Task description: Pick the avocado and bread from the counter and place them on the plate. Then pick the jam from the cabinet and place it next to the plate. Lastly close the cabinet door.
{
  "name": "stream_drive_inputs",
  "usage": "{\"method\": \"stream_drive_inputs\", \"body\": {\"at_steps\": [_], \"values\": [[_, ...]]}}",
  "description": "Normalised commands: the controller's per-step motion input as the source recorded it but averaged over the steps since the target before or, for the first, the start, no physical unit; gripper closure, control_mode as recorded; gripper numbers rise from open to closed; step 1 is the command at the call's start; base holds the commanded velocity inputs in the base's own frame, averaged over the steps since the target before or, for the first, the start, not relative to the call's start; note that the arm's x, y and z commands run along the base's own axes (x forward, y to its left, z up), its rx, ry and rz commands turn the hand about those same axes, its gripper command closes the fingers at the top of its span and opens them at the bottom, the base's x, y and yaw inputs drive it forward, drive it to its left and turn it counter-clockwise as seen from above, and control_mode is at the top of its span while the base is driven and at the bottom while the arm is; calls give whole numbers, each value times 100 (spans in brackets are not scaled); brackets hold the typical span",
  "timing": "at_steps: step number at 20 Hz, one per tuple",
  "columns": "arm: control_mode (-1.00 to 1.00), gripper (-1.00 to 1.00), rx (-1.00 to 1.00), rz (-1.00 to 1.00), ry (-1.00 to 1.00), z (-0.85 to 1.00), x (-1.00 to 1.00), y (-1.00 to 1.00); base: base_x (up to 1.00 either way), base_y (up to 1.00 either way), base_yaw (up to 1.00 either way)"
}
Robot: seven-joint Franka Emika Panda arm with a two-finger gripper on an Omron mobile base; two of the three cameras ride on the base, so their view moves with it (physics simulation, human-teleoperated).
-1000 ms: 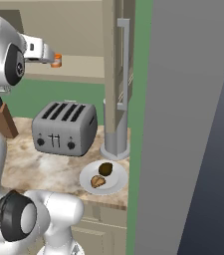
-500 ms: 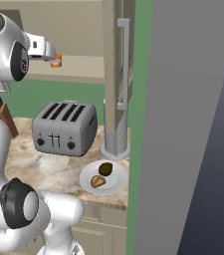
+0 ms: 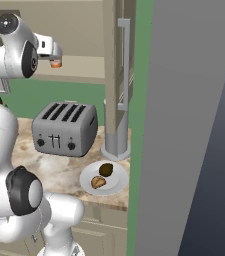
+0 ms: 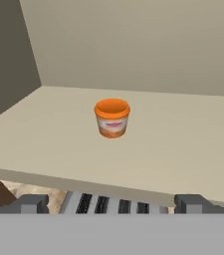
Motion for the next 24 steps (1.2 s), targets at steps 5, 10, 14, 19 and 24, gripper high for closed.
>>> {"method": "stream_drive_inputs", "body": {"at_steps": [5, 10, 14, 19, 24], "values": [[-100, -100, 0, 1, 3, -5, 35, 6, 0, 0, 0], [-100, -100, -2, 0, 0, -2, 26, 15, 0, 0, 0], [-100, -100, -3, 0, 1, -10, 18, 6, 0, 0, 0], [-100, -100, -1, 1, 1, -15, 19, 1, 0, 0, 0], [-100, -100, 0, 0, 0, -11, 14, 0, 0, 0, 0]]}}
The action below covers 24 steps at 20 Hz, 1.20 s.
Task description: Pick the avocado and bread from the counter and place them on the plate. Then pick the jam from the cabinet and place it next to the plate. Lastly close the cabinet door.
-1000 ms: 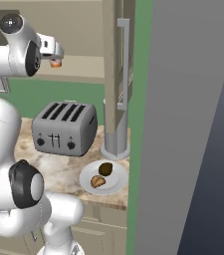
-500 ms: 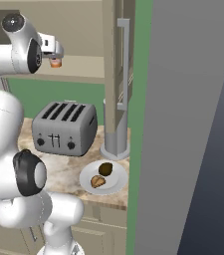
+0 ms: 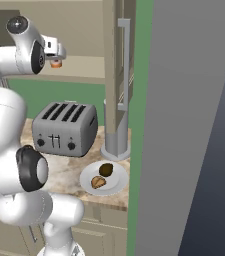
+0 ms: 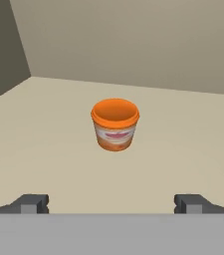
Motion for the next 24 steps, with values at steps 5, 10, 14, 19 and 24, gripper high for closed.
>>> {"method": "stream_drive_inputs", "body": {"at_steps": [5, 10, 14, 19, 24], "values": [[-100, -100, 0, 0, 0, -3, 19, 2, 0, 0, 0], [-100, -100, -1, 0, 0, -6, 18, 9, 0, 0, 0], [-100, -100, -1, 0, 2, -9, 23, 4, 0, 0, 0], [-100, -100, 0, 1, 2, -5, 29, 0, 0, 0, 0], [-100, -100, 0, 0, 2, -1, 30, 4, 0, 0, 0]]}}
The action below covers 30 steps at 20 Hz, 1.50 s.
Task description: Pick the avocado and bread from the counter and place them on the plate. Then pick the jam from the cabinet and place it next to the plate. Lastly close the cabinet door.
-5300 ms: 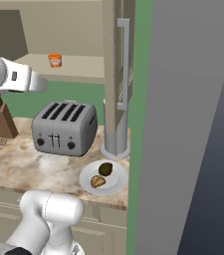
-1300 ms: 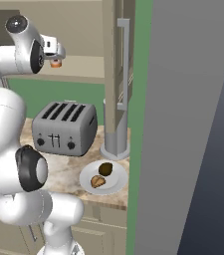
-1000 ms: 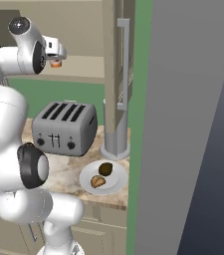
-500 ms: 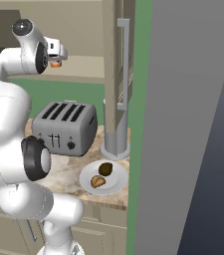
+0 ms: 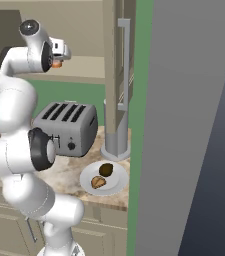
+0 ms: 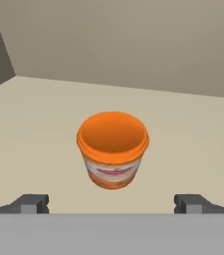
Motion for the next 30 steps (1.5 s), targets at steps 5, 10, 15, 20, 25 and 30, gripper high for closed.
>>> {"method": "stream_drive_inputs", "body": {"at_steps": [5, 10, 15, 20, 25, 30], "values": [[-100, -100, -2, 0, 3, 0, 30, 12, 0, 0, 0], [-100, -100, -3, 0, 3, -3, 29, 9, 0, 0, 0], [-100, -100, -1, 0, 2, -7, 21, 0, 0, 0, 0], [-100, -100, -1, 0, 2, -2, 13, 0, 0, 0, 0], [-100, 100, -2, 0, 3, 0, 11, 2, 0, 0, 0], [-100, 100, 0, 0, 1, -2, -11, 1, 0, 0, 0]]}}
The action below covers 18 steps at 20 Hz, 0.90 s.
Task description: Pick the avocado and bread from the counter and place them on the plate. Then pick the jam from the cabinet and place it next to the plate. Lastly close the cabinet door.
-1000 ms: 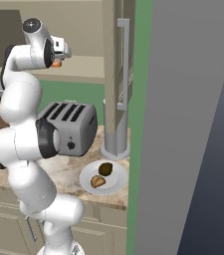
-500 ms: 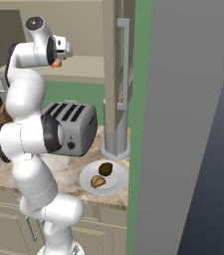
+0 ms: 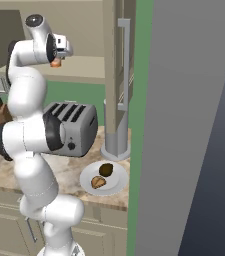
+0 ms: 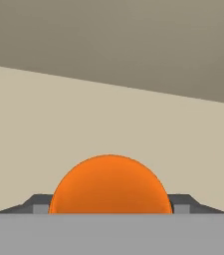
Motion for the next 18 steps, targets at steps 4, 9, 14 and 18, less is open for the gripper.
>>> {"method": "stream_drive_inputs", "body": {"at_steps": [4, 9, 14, 18], "values": [[-100, 100, 0, 0, -1, -2, -47, 0, 0, 0, 0], [-100, 100, 0, -2, -10, 0, -77, 0, 0, 0, 0], [-100, 100, 0, -7, -13, 0, -89, 0, 0, 0, 0], [-100, 100, 0, -14, -11, 0, -100, -2, 0, 0, 0]]}}
